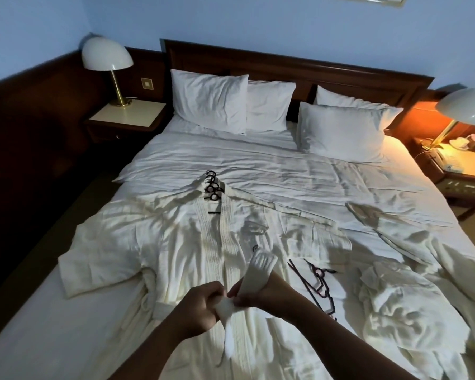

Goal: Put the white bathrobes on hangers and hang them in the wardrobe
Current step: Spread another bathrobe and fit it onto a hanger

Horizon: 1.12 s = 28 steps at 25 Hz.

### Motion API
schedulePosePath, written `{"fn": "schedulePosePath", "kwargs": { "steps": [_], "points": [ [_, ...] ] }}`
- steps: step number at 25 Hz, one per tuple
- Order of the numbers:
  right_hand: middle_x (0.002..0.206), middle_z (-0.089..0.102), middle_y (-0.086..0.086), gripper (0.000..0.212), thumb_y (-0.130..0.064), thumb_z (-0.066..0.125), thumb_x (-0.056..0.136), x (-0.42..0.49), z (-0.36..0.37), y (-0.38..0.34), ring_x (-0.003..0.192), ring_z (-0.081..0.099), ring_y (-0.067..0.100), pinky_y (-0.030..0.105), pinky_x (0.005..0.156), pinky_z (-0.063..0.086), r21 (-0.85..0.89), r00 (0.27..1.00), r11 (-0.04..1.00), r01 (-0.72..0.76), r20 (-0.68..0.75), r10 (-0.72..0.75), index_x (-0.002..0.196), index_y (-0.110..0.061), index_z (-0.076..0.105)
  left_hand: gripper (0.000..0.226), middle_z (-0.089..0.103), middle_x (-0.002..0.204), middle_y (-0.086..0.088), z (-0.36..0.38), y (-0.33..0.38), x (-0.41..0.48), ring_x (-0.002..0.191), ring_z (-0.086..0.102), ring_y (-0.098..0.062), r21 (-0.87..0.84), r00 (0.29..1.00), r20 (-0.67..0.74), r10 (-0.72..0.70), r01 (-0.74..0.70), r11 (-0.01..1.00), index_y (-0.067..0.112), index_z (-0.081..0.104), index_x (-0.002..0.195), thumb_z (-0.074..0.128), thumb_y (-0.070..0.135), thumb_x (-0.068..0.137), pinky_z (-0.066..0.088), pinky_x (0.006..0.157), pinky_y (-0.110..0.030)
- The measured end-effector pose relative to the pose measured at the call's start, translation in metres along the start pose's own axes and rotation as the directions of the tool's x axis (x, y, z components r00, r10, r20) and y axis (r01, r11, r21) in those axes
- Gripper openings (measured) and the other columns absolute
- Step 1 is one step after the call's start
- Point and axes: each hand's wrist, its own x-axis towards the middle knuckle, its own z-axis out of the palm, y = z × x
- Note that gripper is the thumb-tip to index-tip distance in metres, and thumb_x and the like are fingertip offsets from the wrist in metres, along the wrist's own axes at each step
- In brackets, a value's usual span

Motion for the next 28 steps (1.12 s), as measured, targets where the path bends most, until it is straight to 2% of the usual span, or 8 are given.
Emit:
{"fn": "schedulePosePath", "kwargs": {
  "steps": [4, 7, 10, 14, 16, 19, 22, 28],
  "points": [
    [0.092, 0.077, 0.005, 0.018, -0.032, 0.078, 0.077, -0.001, 0.007, -0.001, 0.091, 0.073, 0.017, 0.043, 0.091, 0.059, -0.192, 0.999, 0.981, 0.021, 0.054, -0.011, 0.087, -0.016, 0.078, 0.033, 0.062, 0.077, 0.009, -0.012, 0.002, 0.007, 0.069, 0.054, -0.006, 0.074, 0.995, -0.101, 0.003, 0.004, 0.997, 0.025, 0.06, 0.08, 0.051, 0.0, 0.062, 0.041, 0.061, -0.022],
    [0.102, 0.064, -0.002, 0.007, -0.037, 0.072, 0.089, -0.004, 0.017, 0.003, 0.096, 0.06, 0.01, 0.03, 0.094, 0.052, -0.457, 0.988, 0.879, 0.136, 0.132, -0.084, 0.083, -0.036, 0.069, 0.032, 0.062, 0.078, 0.009, -0.019, 0.0, 0.008, 0.073, 0.058, -0.01, 0.076, 0.981, -0.193, 0.02, -0.005, 0.997, 0.027, 0.061, 0.078, 0.054, 0.002, 0.059, 0.044, 0.062, -0.023],
    [0.102, 0.062, -0.007, 0.002, -0.03, 0.059, 0.094, 0.002, 0.028, 0.023, 0.098, 0.042, 0.022, 0.037, 0.091, 0.041, -0.776, 0.907, 0.469, 0.421, 0.348, -0.24, 0.094, -0.032, 0.058, 0.021, 0.061, 0.07, 0.006, -0.02, 0.003, 0.006, 0.065, 0.056, -0.007, 0.027, 0.974, -0.223, -0.032, 0.039, 0.999, 0.024, 0.059, 0.075, 0.065, 0.009, 0.062, 0.043, 0.057, -0.023],
    [0.107, 0.061, -0.012, 0.021, -0.026, 0.067, 0.067, 0.008, 0.04, 0.044, 0.108, 0.045, 0.03, 0.035, 0.086, 0.042, -0.937, 0.925, 0.098, 0.334, 0.307, -0.222, 0.088, -0.026, 0.065, 0.018, 0.064, 0.068, 0.001, -0.012, 0.003, -0.002, 0.058, 0.053, -0.008, -0.051, 0.978, -0.194, -0.082, 0.074, 0.996, 0.022, 0.057, 0.081, 0.075, 0.024, 0.079, 0.045, 0.058, -0.03],
    [0.103, 0.06, -0.014, 0.034, -0.033, 0.069, 0.054, 0.01, 0.039, 0.052, 0.109, 0.052, 0.029, 0.034, 0.086, 0.051, -0.957, 0.936, 0.104, 0.271, 0.236, -0.262, 0.087, -0.03, 0.063, 0.014, 0.072, 0.075, -0.003, -0.013, 0.004, -0.007, 0.061, 0.06, -0.011, -0.174, 0.98, -0.062, -0.189, 0.176, 0.969, 0.02, 0.063, 0.089, 0.073, 0.03, 0.087, 0.047, 0.063, -0.034],
    [0.103, 0.06, -0.014, 0.041, -0.03, 0.06, 0.057, 0.01, 0.034, 0.061, 0.114, 0.049, 0.03, 0.037, 0.092, 0.051, -0.941, 0.896, 0.134, 0.309, 0.241, -0.374, 0.098, -0.029, 0.058, 0.06, 0.075, 0.085, -0.012, -0.015, 0.009, -0.006, 0.074, 0.071, -0.021, -0.397, 0.948, 0.174, -0.267, 0.316, 0.862, 0.01, 0.073, 0.1, 0.072, 0.066, 0.08, 0.05, 0.06, -0.036],
    [0.105, 0.061, -0.012, 0.052, -0.027, 0.06, 0.053, 0.006, 0.034, 0.068, 0.12, 0.047, 0.032, 0.04, 0.095, 0.048, -0.937, 0.877, 0.084, 0.34, 0.283, -0.388, 0.105, -0.025, 0.062, 0.045, 0.065, 0.069, -0.004, -0.012, 0.022, -0.007, 0.052, 0.06, -0.007, -0.554, 0.904, 0.296, -0.309, 0.426, 0.715, 0.01, 0.066, 0.091, 0.058, 0.055, 0.095, 0.045, 0.053, -0.021],
    [0.116, 0.059, -0.014, 0.059, -0.032, 0.068, 0.055, 0.001, 0.029, 0.049, 0.126, 0.041, 0.031, 0.042, 0.102, 0.046, -0.94, 0.906, 0.068, 0.333, 0.3, -0.298, 0.114, -0.031, 0.06, 0.085, 0.067, 0.111, -0.027, -0.021, 0.017, 0.01, 0.095, 0.066, -0.037, -0.837, 0.955, 0.084, -0.284, 0.222, 0.5, -0.003, 0.06, 0.126, 0.094, 0.043, 0.063, 0.056, 0.074, -0.04]
  ]
}}
